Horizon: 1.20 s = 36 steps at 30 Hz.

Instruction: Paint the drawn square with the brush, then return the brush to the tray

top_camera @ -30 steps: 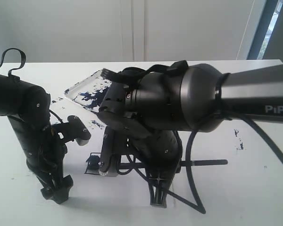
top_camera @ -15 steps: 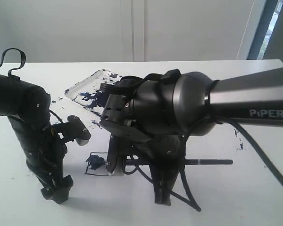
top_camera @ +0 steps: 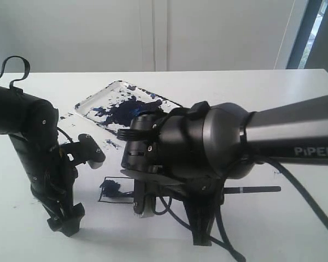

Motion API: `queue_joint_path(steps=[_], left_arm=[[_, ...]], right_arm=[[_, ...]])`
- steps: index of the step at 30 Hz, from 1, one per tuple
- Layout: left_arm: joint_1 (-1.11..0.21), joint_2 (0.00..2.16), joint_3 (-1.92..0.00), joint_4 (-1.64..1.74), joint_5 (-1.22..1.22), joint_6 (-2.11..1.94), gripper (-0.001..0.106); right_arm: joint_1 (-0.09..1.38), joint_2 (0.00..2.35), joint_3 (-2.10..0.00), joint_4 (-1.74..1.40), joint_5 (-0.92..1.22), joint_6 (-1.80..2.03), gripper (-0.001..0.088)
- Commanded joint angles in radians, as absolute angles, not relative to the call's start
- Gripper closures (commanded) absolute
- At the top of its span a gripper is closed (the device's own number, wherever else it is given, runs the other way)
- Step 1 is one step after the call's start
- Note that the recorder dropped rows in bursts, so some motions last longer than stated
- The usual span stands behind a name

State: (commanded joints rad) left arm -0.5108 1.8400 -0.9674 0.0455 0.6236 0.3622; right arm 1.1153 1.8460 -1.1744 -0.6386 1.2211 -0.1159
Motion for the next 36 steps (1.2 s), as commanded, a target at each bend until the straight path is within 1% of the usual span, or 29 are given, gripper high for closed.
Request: queue_joint_path(steps=[8, 18, 22, 36], left_arm=[[-0.511, 1.840, -0.967, 0.045, 0.624, 0.362, 0.007], [-0.511, 1.840, -0.967, 0.045, 0.623, 0.360, 0.007], [-0.511, 1.840, -0.967, 0.045, 0.625, 0.358, 0.007], [-0.511, 1.840, -0.967, 0.045, 0.630, 0.347, 0.007]], right_arm=[[1.088, 1.846, -1.174, -0.654, 1.221, -0.099, 0.0868], [1.180, 1.846, -1.174, -0.613, 1.221, -0.108, 0.0868], [1.187, 1.846, -1.173, -0.615, 1.221, -0.103, 0.0868], [1.187, 1.846, -1.039, -0.954, 1.221, 0.115, 0.0868]])
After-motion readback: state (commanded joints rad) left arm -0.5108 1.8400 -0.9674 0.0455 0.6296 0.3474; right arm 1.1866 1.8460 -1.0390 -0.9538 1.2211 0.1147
